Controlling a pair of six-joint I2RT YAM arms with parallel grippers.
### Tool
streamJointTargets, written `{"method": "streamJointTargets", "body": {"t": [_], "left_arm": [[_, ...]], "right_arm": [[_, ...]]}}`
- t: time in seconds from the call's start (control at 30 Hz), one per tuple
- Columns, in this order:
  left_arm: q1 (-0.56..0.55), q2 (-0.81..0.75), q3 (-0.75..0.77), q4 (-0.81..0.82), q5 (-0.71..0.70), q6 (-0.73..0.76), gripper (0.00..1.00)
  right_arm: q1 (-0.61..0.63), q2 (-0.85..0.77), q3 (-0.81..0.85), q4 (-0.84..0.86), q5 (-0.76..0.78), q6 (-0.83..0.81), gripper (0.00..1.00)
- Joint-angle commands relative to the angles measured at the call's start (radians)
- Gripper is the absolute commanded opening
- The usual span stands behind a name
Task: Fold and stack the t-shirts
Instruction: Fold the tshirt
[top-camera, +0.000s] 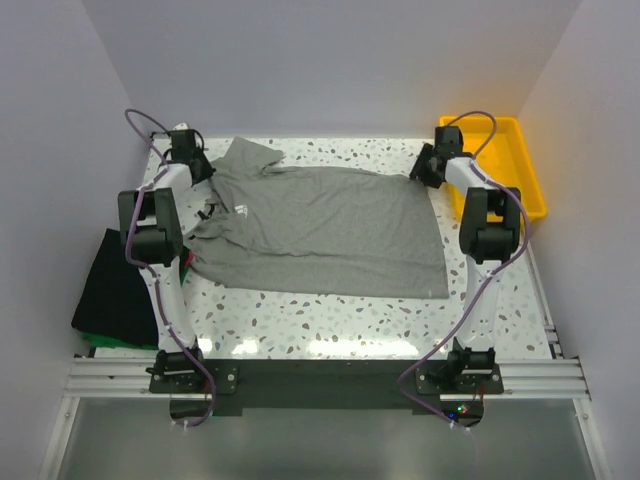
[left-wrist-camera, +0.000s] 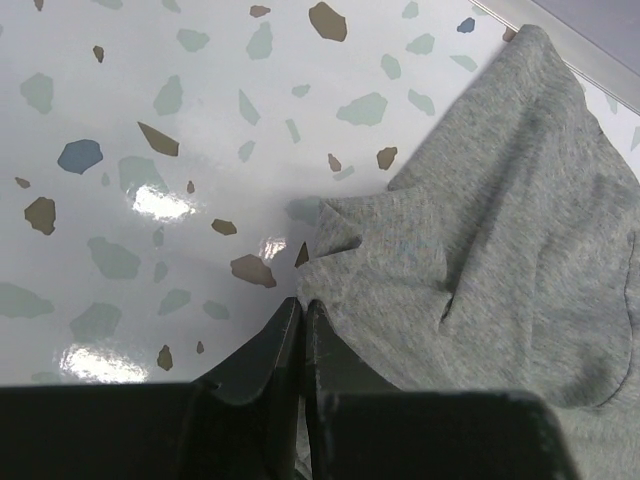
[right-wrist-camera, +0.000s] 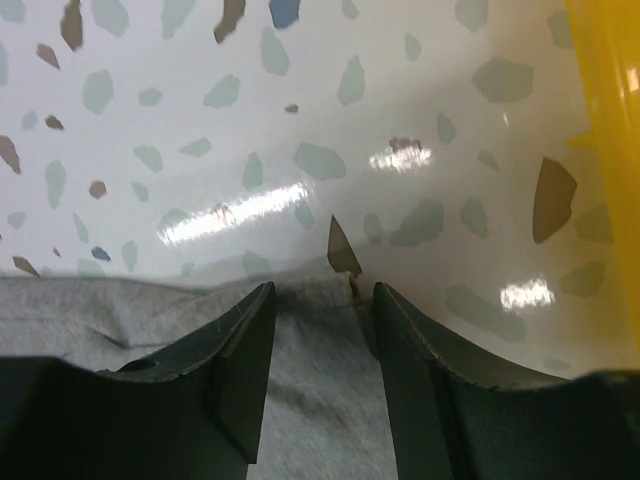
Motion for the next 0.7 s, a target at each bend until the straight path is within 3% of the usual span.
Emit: {"method": "streamJointTargets", "body": {"t": [0.0,0.27,0.37,0.4,0.57,0.67], "left_arm": [[0.015,-0.065,-0.009,0.03,-0.029,-0.012,0.09],[0.018,-0.086,-0.032,0.029,-0.061,-0.021,0.08],[0.02,-0.093,-0.035,0.03,-0.061,-0.021,0.09],[0.02,-0.094,-0.035,0.033,-0.055,-0.019,0.08],[0.02,-0.087,-0.009,0.055,-0.005,-0.015,0.09],[0.02,-0.085,0.0,0.062,0.009,-0.026,0.09]], "right_arm": [[-0.002,0.034,0.049,-0.02,0.009,-0.021,0.49],[-0.004,0.068,0.057,0.015,-0.095,0.011,0.48],[-0.004,0.054,0.037,0.048,-0.144,0.026,0.41],[-0.002,0.051,0.034,0.053,-0.152,0.031,0.34],[-0.047,0.054,0.064,0.073,-0.224,0.057,0.17],[-0.065,0.031,0.049,0.122,-0.244,0.08,0.13]]}}
